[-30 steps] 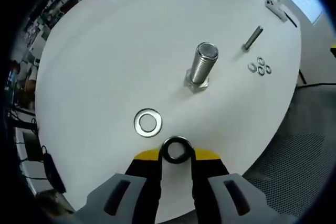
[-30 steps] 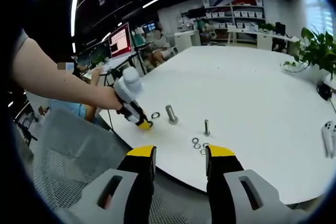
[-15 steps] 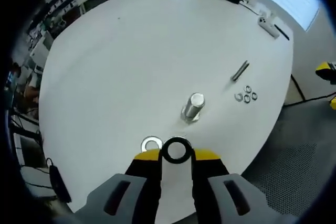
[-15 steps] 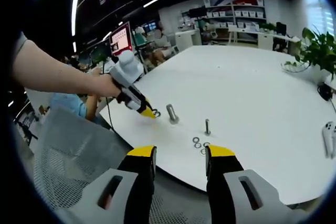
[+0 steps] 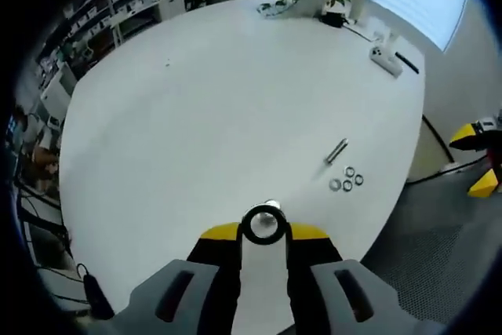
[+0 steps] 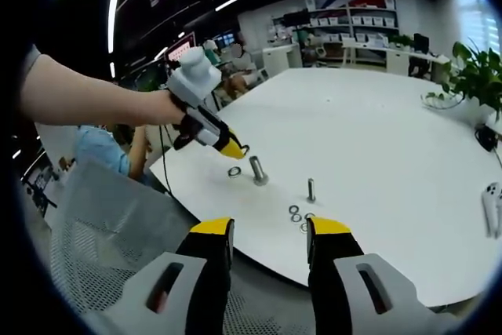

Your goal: Place the washer onto the threaded stud by aligning its center hole with the stud, sliding it down to the base, and recovering from edge contact or off-axis alignment until the washer reaches the visible bottom stop.

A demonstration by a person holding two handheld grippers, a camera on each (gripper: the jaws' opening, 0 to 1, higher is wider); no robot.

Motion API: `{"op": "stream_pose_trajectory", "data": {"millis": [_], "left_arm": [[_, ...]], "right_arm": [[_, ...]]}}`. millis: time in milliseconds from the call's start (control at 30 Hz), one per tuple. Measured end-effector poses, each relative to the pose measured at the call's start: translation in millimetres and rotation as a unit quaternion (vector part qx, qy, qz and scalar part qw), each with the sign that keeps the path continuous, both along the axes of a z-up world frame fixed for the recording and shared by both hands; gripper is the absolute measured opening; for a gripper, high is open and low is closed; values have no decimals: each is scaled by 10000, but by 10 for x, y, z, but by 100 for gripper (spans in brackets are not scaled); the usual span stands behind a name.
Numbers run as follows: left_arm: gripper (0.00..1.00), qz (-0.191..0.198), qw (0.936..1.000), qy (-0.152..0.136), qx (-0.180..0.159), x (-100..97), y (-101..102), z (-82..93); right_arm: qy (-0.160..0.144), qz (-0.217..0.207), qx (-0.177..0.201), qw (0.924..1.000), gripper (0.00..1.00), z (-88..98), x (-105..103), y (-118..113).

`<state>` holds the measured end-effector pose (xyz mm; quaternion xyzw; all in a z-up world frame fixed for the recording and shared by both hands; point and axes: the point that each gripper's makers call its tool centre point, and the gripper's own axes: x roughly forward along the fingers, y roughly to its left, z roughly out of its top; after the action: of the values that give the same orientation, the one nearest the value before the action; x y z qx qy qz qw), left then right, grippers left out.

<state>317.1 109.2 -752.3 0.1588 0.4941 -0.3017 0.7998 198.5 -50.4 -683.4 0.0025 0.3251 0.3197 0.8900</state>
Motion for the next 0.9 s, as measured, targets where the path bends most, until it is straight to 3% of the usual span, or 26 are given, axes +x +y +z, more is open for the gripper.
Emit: {"op": "stream_pose_trajectory", "data": {"millis": [900], "left_arm": [[19, -855, 9925, 350, 800, 70, -149, -363]], "right_arm": [[2, 22, -3, 10000, 39, -8, -4, 5]]}}
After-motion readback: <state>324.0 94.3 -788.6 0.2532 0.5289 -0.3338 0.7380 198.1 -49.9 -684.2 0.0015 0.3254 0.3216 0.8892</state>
